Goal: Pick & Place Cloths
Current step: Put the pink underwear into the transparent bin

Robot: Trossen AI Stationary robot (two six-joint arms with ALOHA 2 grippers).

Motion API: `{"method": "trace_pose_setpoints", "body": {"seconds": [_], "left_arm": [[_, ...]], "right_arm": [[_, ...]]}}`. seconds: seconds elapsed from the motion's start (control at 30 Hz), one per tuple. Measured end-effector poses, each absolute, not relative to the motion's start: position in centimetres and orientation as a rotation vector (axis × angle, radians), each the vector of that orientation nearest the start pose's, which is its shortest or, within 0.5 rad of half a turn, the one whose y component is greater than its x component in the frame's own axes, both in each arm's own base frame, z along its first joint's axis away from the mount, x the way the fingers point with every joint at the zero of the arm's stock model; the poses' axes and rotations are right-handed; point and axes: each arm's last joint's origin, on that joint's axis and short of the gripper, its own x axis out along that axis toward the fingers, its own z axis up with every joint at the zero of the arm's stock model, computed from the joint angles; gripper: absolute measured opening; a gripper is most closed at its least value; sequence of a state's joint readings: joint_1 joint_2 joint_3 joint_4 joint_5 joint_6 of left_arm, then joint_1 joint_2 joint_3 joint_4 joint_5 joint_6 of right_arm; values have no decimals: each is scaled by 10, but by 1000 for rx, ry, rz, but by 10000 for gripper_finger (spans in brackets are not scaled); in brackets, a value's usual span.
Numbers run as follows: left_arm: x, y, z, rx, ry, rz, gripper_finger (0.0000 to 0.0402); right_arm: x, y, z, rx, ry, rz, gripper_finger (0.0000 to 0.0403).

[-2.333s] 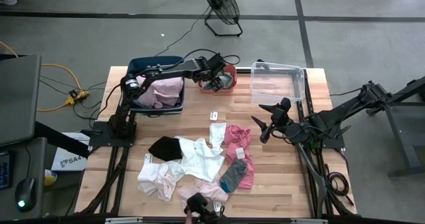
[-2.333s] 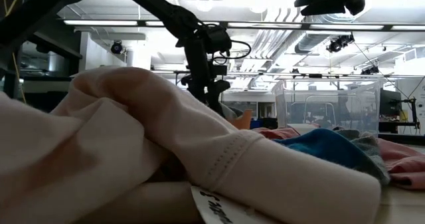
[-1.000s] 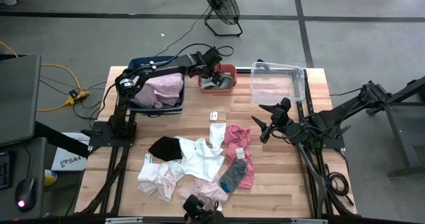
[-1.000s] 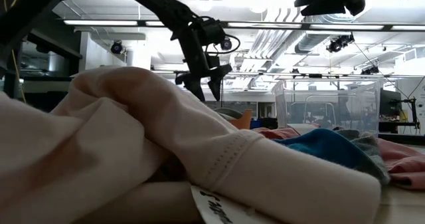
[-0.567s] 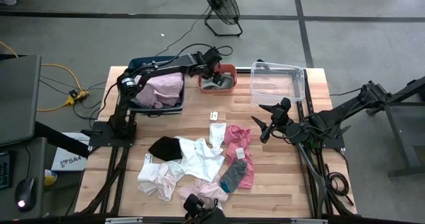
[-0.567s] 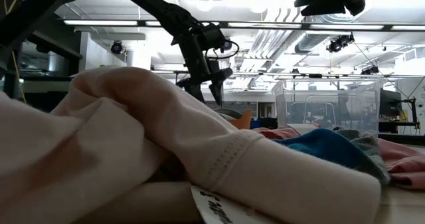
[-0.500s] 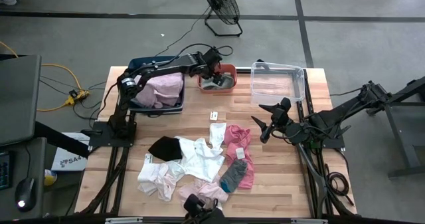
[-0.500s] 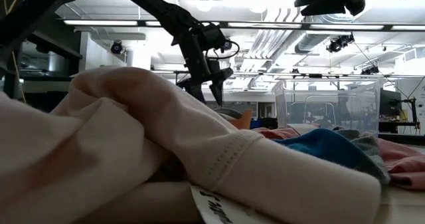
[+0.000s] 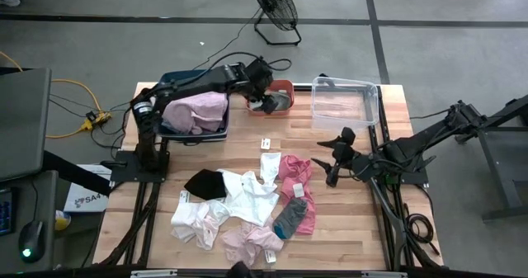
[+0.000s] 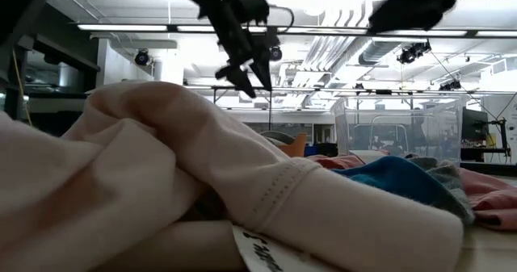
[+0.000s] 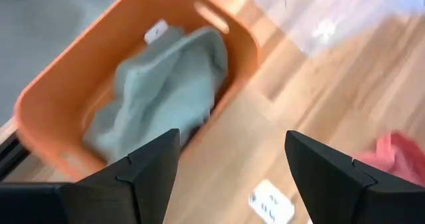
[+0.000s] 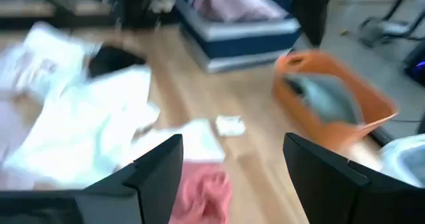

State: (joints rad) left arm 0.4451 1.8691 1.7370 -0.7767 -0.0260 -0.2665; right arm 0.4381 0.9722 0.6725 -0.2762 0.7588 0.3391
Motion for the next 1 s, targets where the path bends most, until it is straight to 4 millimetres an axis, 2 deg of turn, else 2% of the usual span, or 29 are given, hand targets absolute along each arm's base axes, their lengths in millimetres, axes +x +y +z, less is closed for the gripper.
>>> {"method": "trace_pose_setpoints", "body": {"seconds": [0.13,0.23,0.4,0.67,0.83,1.0], "left_arm": [[362,136,324,-358,895,558,268],[359,100,327,-296,970,580,268],[354,44,321,-173,1099,663,268],[338,-28,290,-41,1089,805,268],[324,-57,263,-6,993,934,268],[305,-58,243,-35,969,994,268]], "right_arm": [[184,67,234,3,485,-294,252],[181,66,215,-15,514,-253,252],[175,65,187,-43,537,-189,252],[171,64,145,-179,551,-109,252],[181,62,135,-180,549,-134,252],[194,53,123,-132,566,-125,252]]}}
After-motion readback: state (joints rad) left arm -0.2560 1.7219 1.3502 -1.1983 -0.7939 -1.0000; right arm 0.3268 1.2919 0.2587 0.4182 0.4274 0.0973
